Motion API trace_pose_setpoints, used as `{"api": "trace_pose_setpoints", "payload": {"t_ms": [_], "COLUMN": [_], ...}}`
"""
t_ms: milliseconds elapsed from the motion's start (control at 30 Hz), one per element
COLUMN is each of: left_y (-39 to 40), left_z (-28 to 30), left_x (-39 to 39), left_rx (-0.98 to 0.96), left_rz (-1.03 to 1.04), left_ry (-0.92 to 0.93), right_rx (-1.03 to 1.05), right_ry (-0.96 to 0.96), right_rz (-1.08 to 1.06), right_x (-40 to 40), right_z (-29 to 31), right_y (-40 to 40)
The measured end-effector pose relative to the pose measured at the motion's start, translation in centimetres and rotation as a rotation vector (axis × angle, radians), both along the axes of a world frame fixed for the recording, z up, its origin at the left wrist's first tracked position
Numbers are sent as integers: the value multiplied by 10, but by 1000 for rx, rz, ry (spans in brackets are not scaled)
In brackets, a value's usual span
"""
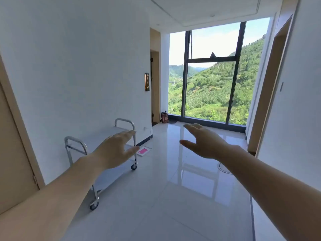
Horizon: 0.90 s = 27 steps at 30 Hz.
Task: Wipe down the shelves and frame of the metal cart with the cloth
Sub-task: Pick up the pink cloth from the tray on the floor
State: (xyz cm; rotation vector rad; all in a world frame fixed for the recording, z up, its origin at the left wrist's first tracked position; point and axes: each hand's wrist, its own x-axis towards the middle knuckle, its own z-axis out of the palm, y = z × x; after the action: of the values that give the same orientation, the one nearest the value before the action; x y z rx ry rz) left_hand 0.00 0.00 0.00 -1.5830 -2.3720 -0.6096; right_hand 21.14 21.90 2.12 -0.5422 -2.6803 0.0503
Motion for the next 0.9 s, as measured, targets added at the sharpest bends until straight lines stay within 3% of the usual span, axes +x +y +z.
{"api": "trace_pose_setpoints", "payload": {"t_ms": [567, 900], "left_y": [129, 264], "left_z": [-101, -156], "left_x": [-145, -178], "left_rx": [-109, -125], "left_rz": [-182, -170], "left_ry": [-126, -217], "right_rx": [-143, -280], "right_ry": [-78, -90], "right_rz": [-160, -268], "right_x": [-79, -89], "right_z": [-113, -168], "right_y": [111, 231]}}
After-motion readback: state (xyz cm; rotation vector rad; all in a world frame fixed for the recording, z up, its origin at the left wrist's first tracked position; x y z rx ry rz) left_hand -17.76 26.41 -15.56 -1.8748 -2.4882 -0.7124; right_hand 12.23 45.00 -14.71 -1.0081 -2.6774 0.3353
